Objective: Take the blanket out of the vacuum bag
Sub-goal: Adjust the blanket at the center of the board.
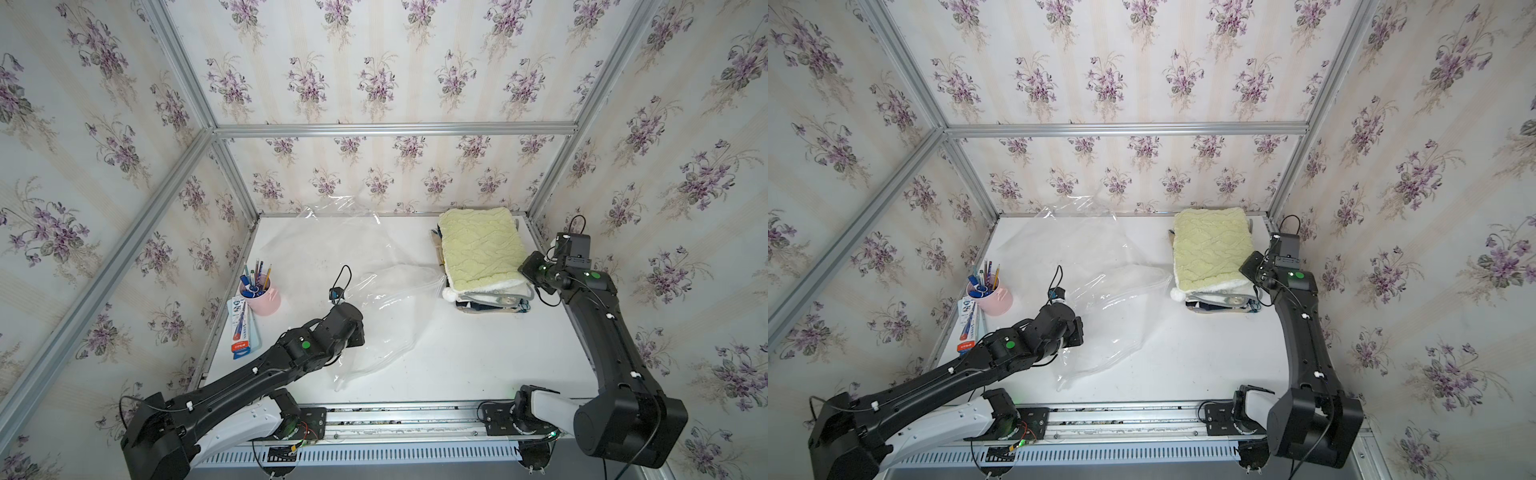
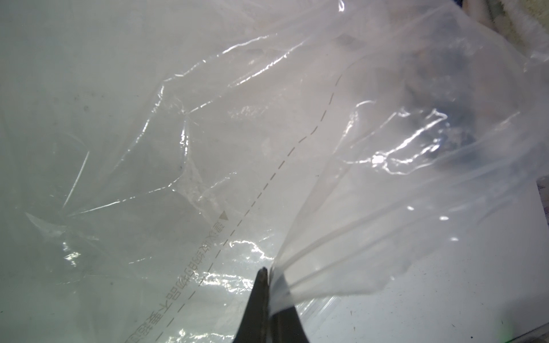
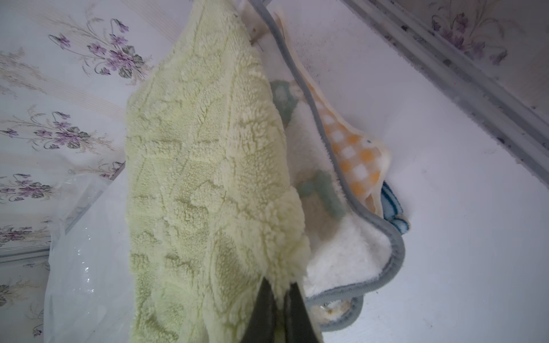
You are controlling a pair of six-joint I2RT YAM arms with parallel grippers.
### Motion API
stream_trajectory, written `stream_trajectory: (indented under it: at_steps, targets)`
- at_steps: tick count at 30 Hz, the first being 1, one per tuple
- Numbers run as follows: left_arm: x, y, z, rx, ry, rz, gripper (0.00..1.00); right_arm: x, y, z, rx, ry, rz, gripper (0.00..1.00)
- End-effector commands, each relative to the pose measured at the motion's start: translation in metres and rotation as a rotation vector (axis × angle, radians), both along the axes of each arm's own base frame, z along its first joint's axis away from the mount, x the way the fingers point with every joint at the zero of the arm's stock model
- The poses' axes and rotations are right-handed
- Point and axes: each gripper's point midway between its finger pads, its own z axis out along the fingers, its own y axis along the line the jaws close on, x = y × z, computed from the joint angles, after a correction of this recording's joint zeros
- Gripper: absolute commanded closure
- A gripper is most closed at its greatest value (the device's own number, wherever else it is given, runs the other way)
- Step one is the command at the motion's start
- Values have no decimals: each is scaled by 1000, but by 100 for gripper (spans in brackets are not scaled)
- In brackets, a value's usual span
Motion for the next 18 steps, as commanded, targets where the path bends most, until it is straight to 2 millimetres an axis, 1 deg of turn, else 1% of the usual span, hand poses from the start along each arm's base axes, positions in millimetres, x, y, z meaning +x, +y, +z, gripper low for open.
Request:
stream_trajectory:
  at_steps: [1, 4, 9, 11, 13, 14, 15, 16, 17, 18]
  targets:
    - [4, -5, 5, -7, -16, -16, 93, -11, -14, 2, -48, 22, -55, 100]
    - [5, -6, 5, -4, -15, -22, 94, -20, -25, -5, -60, 45, -92, 100]
    - [3, -6, 2, -6, -9, -24, 93, -30, -36, -2, -88, 28, -142, 100]
    - [3, -7, -1, -12, -4, -24, 93, -29, -34, -13, -71, 43, -135, 100]
    - [3, -9, -2, -19, 0, -27, 93, -26, -25, -31, -18, 81, -106, 100]
    - [3, -10, -2, -20, 2, -29, 93, -24, -25, -41, -11, 100, -105, 100]
    - [4, -11, -2, -19, 4, -31, 94, -23, -26, -47, -9, 113, -110, 97]
    - [4, -11, -1, -18, 4, -31, 94, -21, -27, -50, -9, 123, -111, 88]
    - [4, -11, -2, -15, 7, -31, 94, -20, -26, -53, -5, 127, -108, 78]
    - [4, -11, -1, -15, 6, -32, 94, -19, -26, -53, -1, 129, -106, 70]
